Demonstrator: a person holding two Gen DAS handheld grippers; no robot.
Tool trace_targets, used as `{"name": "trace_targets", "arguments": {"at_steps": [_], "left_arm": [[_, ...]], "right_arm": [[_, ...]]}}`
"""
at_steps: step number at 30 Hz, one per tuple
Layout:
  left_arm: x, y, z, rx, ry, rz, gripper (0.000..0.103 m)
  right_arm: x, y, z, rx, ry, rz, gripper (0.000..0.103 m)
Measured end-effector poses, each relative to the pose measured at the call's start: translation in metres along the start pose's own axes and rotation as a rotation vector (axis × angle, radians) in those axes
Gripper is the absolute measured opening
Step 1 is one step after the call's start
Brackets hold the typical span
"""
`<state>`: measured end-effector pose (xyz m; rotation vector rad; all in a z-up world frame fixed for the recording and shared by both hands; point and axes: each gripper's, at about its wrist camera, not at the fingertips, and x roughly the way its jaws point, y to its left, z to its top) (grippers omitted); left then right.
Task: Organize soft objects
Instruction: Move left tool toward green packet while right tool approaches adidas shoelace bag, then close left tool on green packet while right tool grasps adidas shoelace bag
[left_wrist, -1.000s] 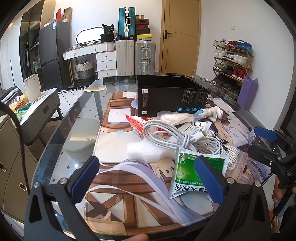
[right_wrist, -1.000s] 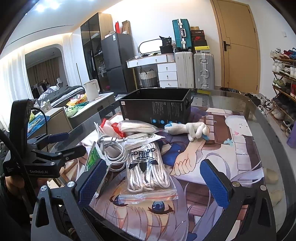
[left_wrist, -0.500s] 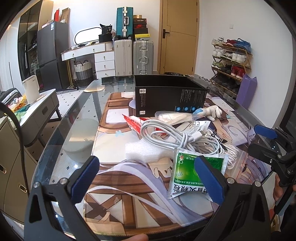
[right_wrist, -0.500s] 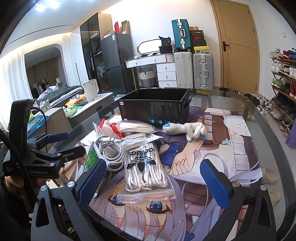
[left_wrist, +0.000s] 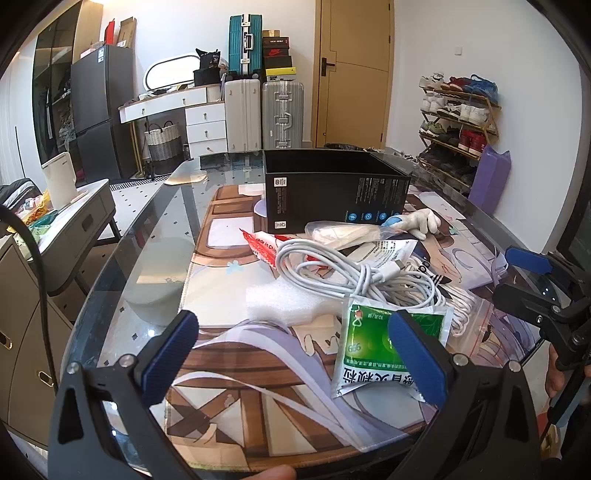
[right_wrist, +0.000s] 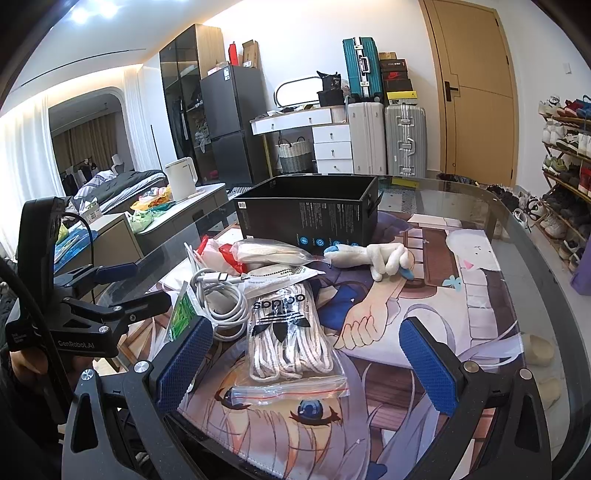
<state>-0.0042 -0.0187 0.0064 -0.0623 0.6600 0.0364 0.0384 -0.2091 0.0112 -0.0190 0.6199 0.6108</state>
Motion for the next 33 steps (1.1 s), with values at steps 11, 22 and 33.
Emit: {"name": "trace_targets", "arguments": {"at_steps": [11,22,33], "left_arm": [[-0.002,-0.002,0.000,0.008,-0.004,-0.010,0.103],[-0.004,-0.004,-0.002,0.021,0.001,-0.040,0.103],[-0.004,-0.016,-0.005,0.067,0.011,-0.063,0.103]], "right_arm": [[-0.001,-0.002,0.001,0.006,0.005,-0.004,0.103],[0.001,-0.005,0.001,0.010,0.025,-0.011,0.103],[0.006,-0.007,0.000,0.012,0.066,0.001,0.103]]}}
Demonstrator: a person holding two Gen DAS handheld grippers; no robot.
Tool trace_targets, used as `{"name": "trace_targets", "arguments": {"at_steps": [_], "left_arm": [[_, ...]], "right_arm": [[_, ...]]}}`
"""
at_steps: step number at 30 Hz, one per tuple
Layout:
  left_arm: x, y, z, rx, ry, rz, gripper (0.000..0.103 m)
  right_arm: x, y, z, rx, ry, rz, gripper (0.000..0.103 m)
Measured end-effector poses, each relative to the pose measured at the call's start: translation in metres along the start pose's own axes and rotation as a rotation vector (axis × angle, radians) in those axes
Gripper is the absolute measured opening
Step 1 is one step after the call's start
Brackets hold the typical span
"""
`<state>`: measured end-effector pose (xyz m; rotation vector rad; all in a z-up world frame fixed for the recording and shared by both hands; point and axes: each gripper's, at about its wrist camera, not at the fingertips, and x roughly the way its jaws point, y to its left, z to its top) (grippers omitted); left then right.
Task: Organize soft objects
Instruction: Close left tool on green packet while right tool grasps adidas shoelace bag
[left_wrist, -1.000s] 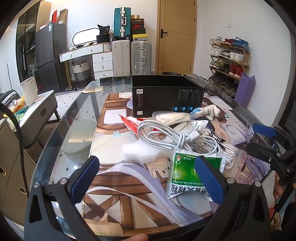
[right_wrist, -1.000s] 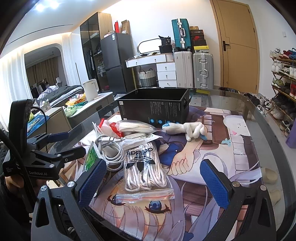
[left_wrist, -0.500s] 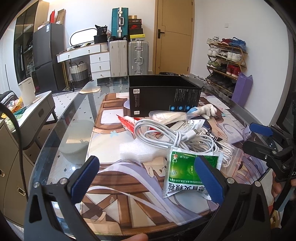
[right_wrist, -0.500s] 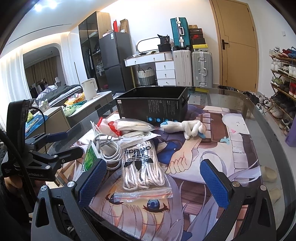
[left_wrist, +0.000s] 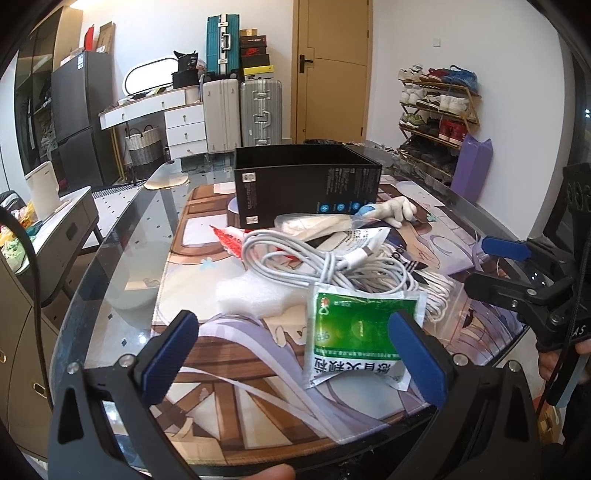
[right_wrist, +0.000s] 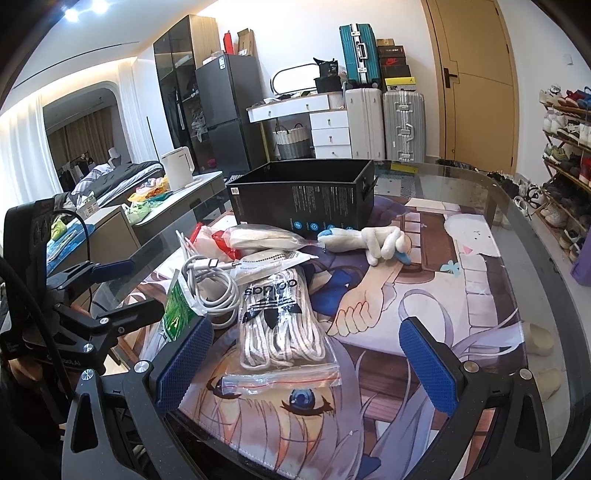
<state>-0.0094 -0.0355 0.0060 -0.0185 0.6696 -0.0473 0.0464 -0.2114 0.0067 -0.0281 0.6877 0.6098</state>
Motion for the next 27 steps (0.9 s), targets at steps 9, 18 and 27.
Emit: {"name": "trace_targets", "arguments": {"at_steps": [9,18,27], "left_arm": [[0.005,-0.014,-0.003,0.052,0.026,-0.033,0.103],[0.010,-0.026,-0.006,0.110,0.060,-0.068,0.103],[0.017,-0.038,-0.010,0.159,0.091,-0.079,0.103]], "right_arm": [[0.010,-0.003,0.000,-0.010,0.051,0.009,0.103],[0.015,-0.005,0.000,-0.014,0.051,0.012,0.103],[0.027,-0.003,-0.005,-0.048,0.089,0.007,0.103]]}}
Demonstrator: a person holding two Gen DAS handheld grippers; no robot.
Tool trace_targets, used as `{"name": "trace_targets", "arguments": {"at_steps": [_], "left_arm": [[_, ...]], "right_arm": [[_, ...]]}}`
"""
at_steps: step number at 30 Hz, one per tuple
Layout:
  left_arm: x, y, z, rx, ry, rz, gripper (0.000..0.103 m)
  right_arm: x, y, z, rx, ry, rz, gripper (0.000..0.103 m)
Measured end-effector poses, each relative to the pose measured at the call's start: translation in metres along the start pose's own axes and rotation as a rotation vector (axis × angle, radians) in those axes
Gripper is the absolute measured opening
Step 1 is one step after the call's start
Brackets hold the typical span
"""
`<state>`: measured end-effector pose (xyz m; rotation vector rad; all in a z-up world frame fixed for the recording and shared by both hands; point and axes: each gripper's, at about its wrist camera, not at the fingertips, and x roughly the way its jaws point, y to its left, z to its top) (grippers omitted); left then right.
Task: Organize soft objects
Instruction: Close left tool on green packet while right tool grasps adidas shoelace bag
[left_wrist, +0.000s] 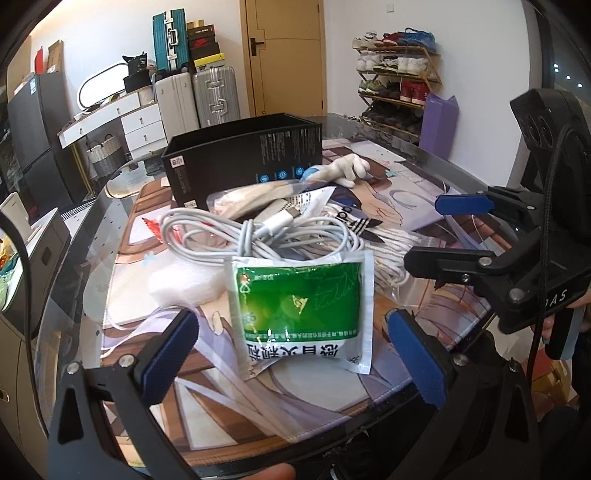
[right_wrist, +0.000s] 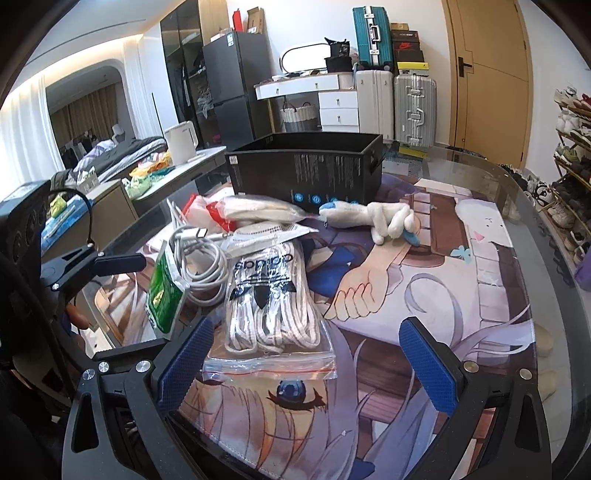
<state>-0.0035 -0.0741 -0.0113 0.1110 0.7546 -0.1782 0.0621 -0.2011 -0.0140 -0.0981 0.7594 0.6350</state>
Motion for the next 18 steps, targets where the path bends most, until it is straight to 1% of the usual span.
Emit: {"name": "trace_targets", "arguments": {"at_steps": [7,11,14,18], "left_arm": [[0.008,0.006,0.000,-0.024,0.024,-0.020,0.103],[0.008,0.010,0.001,-0.035,0.014,-0.039,0.103],[0.007,0.011,0.000,-0.040,0.006,-0.046,0.102],[0.006,0.013,0.000,-0.048,-0.001,-0.066,0.094]], "right_arm": [[0.009,0.003,0.004,-0.031,0.018,0.011,0.102],[0.017,0.006,0.007,-0.052,0.040,0.017,0.097],[0.023,0.007,0.008,-0.063,0.056,0.020,0.095],[0.028,0.008,0.011,-0.077,0.070,0.027,0.095]]}}
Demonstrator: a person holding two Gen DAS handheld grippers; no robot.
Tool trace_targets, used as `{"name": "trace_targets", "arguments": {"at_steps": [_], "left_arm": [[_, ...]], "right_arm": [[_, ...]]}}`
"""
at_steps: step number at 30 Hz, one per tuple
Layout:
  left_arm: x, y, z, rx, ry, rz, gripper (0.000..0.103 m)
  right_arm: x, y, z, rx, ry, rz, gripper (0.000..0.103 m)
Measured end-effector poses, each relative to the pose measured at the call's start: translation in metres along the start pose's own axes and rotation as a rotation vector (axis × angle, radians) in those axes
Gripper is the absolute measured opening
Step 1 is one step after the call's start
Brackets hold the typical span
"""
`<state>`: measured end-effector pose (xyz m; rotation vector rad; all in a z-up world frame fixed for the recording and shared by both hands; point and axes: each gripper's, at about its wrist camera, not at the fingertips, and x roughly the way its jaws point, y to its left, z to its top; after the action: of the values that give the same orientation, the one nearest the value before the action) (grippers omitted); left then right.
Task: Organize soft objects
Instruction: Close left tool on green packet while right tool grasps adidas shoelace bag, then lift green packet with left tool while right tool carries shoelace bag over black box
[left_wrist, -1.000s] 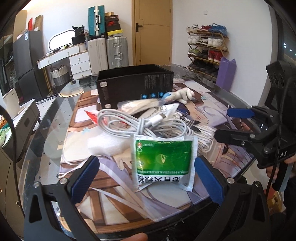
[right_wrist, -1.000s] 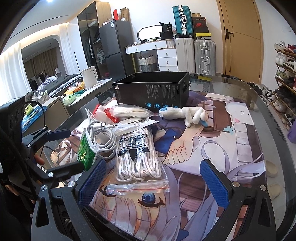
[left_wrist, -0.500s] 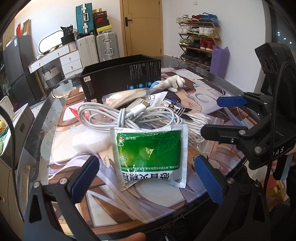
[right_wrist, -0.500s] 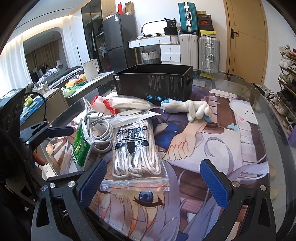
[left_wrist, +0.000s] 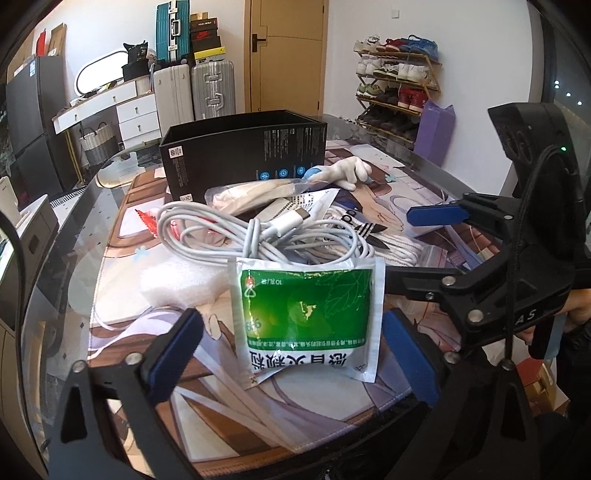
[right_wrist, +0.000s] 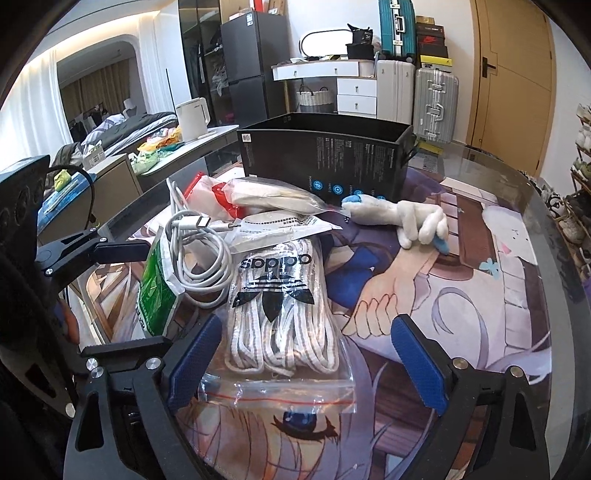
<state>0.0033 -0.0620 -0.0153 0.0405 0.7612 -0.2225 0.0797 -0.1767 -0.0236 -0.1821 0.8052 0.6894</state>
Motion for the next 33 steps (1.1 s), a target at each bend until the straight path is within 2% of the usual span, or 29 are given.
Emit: {"name": "trace_targets", "arguments": {"at_steps": [2,12,16,25,33], "left_arm": [[0.001,0.000,-0.001,0.006,0.003,0.002,0.091],[-0.002,0.000,-0.003,0.008,-0.009,-0.043,0.064],[-0.004,0.002,-0.003,-0.002,-0.012,-0.049,0.058],[-0.007,0.002,-0.003,-0.001,-0.019,-0.055,0.052],[-0.018,0.005,-0.004,-0.008,-0.046,-0.054,0.051]], "right_arm": [[0.004,0.001,0.002,-0.008,0.011,0.008,0.092],[0.019,0.007,0.009,-0.043,0.041,0.026,0.077],[0.018,0.009,0.008,-0.053,0.038,0.017,0.072],[0.011,0.011,0.001,-0.063,0.030,0.012,0.057],[0.001,0.010,-0.007,-0.065,0.017,-0.003,0.052]]}}
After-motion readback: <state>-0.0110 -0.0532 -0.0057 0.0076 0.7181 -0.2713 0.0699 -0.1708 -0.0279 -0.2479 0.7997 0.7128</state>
